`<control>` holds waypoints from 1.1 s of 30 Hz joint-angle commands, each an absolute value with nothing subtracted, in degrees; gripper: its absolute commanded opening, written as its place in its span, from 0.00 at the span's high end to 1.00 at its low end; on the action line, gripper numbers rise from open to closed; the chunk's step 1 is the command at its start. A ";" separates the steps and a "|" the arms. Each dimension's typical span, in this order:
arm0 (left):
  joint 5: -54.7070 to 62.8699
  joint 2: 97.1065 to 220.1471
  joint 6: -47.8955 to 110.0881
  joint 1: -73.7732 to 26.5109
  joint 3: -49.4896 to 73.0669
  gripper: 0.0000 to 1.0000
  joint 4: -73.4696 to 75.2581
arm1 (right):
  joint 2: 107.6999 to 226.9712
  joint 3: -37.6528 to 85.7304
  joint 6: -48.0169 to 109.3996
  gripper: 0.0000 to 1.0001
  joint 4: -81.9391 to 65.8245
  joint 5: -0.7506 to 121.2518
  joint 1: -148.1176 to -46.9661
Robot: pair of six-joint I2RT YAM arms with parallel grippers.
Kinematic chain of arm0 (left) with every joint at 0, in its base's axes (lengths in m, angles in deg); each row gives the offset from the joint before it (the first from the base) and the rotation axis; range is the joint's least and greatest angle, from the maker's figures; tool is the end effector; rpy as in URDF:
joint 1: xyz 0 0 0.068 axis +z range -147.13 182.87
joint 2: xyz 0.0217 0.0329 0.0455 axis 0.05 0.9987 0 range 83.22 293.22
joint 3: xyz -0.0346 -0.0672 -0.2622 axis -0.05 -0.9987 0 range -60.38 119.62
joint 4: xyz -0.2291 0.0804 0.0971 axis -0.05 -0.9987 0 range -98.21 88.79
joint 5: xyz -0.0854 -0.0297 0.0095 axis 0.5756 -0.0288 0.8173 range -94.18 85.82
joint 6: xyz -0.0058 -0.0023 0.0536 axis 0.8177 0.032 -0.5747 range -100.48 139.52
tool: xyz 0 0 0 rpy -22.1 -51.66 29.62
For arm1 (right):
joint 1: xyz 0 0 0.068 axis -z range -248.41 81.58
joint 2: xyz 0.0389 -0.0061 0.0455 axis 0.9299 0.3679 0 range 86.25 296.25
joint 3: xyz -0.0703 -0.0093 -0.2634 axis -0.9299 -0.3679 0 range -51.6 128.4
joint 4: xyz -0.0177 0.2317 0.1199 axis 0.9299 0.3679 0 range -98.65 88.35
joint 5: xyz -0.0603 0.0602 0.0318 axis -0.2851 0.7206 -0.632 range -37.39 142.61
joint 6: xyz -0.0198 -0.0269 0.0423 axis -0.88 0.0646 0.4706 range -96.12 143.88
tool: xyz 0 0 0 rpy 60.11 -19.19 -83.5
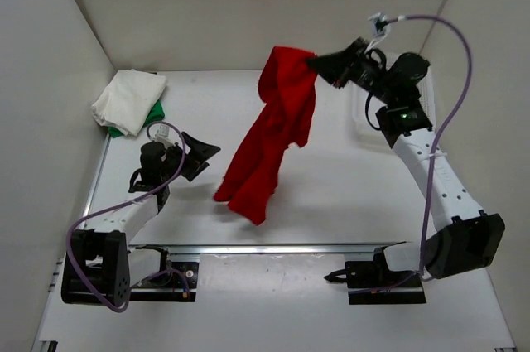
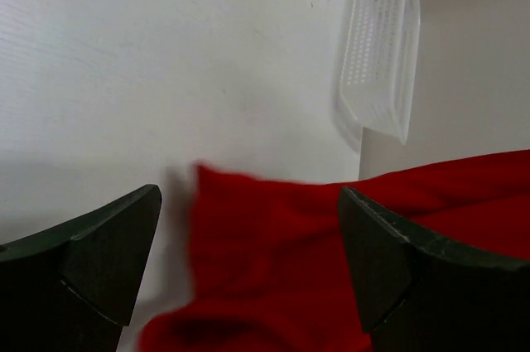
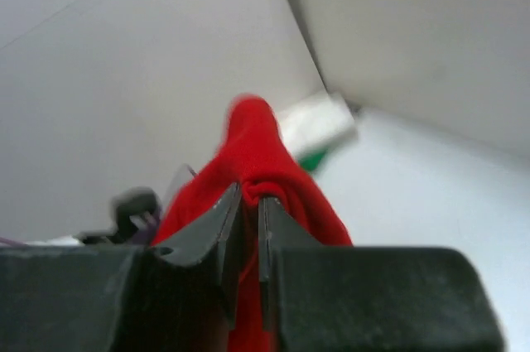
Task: Fold and stack the t-shirts
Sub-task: Grab crumpled tshirt from bin with the right arm
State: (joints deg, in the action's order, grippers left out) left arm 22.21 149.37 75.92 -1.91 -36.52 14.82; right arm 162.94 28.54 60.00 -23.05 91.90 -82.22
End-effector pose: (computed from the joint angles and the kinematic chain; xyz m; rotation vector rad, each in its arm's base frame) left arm 0.2278 -0.0349 0.1877 -0.6535 2.0699 -1.1133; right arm 0.2829 0.0927 0.4762 -0.3683 1.3795 1.1578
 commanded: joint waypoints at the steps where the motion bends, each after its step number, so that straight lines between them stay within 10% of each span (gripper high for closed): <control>1: 18.86 145.98 71.65 -1.43 -30.78 0.01 9.81 | 164.91 9.37 65.91 0.91 -34.40 90.77 -78.88; 10: -0.55 144.14 59.52 -10.22 -27.68 0.02 -4.63 | 163.96 -1.49 53.16 0.46 -17.37 66.54 -82.72; 15: -5.13 143.24 55.39 -15.75 -28.39 0.01 -9.88 | 160.88 -11.24 50.16 1.00 -13.94 62.28 -88.71; 18: -9.01 144.83 52.39 -18.48 -26.80 0.02 -16.31 | 157.63 -18.53 48.93 1.00 -11.82 57.38 -94.32; 22: -10.68 139.39 52.82 -17.44 -32.15 0.51 -16.06 | 154.99 -23.73 47.69 0.60 -13.66 55.07 -100.92; 29: -12.54 139.82 51.16 -23.14 -34.80 0.24 -17.22 | 164.55 -19.26 45.67 0.39 -13.14 51.31 -105.68; 33: -7.27 146.58 50.98 -24.37 -35.24 0.35 -14.05 | 168.60 -18.02 44.36 0.42 -13.75 47.87 -105.86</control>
